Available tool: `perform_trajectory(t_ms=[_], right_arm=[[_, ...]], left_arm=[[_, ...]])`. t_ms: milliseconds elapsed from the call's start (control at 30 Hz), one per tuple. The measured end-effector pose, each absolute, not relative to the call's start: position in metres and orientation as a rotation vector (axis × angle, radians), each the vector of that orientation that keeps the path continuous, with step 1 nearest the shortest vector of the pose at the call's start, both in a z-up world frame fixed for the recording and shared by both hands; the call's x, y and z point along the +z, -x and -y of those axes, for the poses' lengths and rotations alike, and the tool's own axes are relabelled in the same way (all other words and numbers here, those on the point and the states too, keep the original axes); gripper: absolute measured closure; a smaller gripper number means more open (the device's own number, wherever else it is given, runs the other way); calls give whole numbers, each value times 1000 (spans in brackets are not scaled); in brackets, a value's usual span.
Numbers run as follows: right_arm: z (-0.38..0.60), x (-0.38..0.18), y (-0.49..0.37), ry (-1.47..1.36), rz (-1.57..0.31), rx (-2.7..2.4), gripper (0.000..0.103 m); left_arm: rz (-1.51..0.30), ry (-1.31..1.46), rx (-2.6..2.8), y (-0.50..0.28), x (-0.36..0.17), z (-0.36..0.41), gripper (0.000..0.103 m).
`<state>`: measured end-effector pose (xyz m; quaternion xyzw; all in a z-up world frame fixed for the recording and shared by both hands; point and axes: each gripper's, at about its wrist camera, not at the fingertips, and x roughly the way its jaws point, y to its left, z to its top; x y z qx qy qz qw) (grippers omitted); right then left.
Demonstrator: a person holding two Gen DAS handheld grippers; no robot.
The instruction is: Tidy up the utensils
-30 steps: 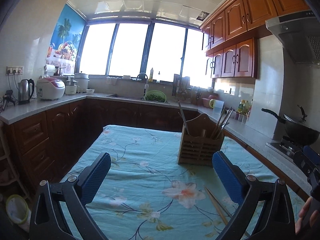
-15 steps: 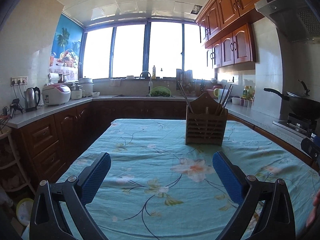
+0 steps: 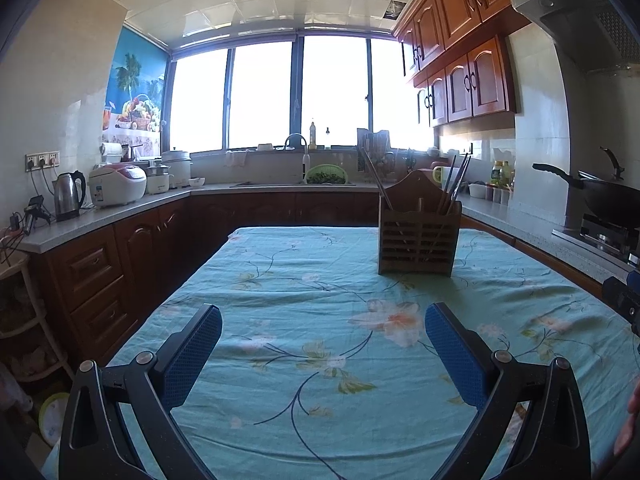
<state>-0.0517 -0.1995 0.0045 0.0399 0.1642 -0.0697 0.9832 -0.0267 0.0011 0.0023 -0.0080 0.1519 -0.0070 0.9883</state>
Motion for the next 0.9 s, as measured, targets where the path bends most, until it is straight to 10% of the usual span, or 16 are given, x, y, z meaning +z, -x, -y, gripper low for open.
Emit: perform_trajectory(t_ms=[900], right_arm=[[204, -3, 52, -99, -342, -138, 0]], left_arm=[[-309, -5, -8, 28, -3, 2, 1]])
